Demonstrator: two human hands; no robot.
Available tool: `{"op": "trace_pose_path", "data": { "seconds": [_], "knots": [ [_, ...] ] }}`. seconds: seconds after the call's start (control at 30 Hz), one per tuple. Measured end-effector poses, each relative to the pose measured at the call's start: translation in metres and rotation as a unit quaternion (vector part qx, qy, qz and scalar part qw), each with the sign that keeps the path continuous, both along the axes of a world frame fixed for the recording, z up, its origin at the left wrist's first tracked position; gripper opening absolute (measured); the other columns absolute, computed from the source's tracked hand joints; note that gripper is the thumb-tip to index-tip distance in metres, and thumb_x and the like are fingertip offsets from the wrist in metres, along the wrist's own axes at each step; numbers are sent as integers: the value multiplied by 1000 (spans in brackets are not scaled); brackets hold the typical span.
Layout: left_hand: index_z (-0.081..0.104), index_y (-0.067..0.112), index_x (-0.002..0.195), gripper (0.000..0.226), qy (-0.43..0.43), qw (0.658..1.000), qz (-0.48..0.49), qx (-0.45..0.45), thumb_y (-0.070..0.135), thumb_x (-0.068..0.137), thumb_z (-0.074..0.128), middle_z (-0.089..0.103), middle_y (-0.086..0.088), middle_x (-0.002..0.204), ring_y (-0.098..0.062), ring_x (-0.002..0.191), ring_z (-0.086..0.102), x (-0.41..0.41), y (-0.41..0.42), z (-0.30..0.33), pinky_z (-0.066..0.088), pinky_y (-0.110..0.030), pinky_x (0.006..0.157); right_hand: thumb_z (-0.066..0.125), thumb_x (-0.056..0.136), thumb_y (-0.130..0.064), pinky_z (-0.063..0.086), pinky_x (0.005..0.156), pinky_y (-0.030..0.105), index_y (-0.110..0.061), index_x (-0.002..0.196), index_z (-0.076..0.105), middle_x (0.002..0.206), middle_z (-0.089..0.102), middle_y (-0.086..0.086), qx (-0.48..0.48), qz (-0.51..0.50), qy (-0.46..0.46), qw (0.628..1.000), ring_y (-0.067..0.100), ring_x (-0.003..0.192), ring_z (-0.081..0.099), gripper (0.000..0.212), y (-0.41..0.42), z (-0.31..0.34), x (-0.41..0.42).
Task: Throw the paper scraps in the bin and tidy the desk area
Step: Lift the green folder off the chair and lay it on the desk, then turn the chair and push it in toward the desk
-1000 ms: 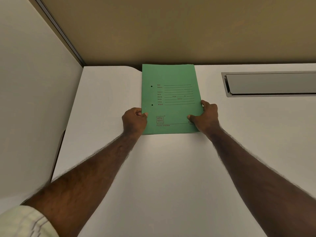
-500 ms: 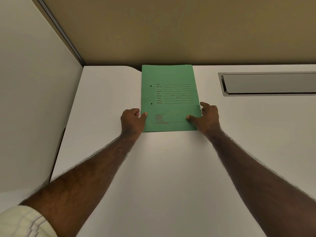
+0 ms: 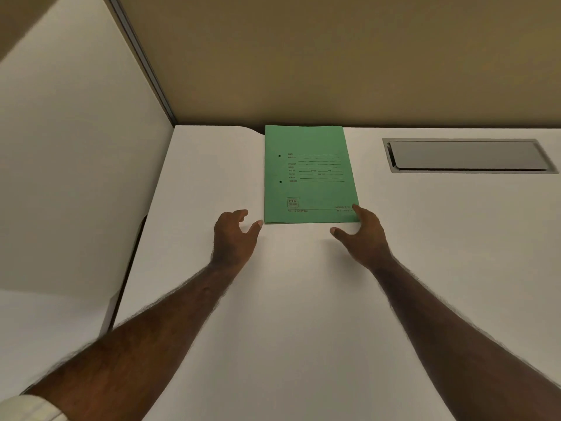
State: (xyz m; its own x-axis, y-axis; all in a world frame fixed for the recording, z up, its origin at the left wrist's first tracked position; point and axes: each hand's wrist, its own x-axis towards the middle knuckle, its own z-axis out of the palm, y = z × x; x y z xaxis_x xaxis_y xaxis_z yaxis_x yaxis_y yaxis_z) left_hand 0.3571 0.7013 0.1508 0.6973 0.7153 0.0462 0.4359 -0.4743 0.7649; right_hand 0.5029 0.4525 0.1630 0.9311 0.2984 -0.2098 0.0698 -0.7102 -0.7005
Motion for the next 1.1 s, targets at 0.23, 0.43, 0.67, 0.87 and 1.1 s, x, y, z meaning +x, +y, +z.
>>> {"op": "trace_pose_path", "data": {
  "seconds": [0.23, 0.43, 0.67, 0.87, 1.1],
  "knots": [
    [71, 7, 117, 43, -12, 1000, -5, -11, 28, 82, 85, 69, -12, 108, -33, 105, 64, -91, -22, 22, 53, -49, 96, 83, 86, -41, 31, 125, 42, -15, 158, 40, 162, 41, 7, -26, 21, 14, 999, 23, 152, 35, 88, -24, 17, -97],
    [72, 6, 115, 43, -23, 999, -28, 24, 28, 81, 86, 68, -11, 103, -34, 102, 63, -182, -45, 39, 54, -47, 93, 81, 86, -46, 32, 123, 48, -19, 158, 40, 162, 40, 4, -19, 28, 7, 999, 21, 152, 35, 87, -45, 41, -201],
    [69, 11, 122, 47, -33, 998, -49, 21, 35, 84, 83, 67, -8, 111, -29, 109, 62, -268, -79, 70, 55, -46, 95, 79, 86, -51, 32, 123, 50, -25, 159, 37, 165, 35, 0, -12, 19, -1, 1000, 21, 153, 34, 88, -73, 68, -306],
    [66, 19, 125, 48, -10, 998, -64, 1, 44, 86, 78, 66, -2, 116, -24, 114, 61, -329, -111, 81, 56, -45, 97, 77, 85, -57, 29, 124, 52, -31, 159, 36, 166, 33, -3, -27, 5, -8, 1000, 20, 154, 31, 88, -105, 84, -376],
    [66, 22, 125, 48, 9, 997, -70, -17, 46, 85, 78, 65, 3, 117, -20, 113, 61, -370, -152, 80, 55, -46, 99, 78, 84, -54, 33, 122, 49, -29, 158, 40, 163, 39, -4, -35, -10, -10, 999, 19, 151, 35, 87, -148, 95, -427]
  ]
}}
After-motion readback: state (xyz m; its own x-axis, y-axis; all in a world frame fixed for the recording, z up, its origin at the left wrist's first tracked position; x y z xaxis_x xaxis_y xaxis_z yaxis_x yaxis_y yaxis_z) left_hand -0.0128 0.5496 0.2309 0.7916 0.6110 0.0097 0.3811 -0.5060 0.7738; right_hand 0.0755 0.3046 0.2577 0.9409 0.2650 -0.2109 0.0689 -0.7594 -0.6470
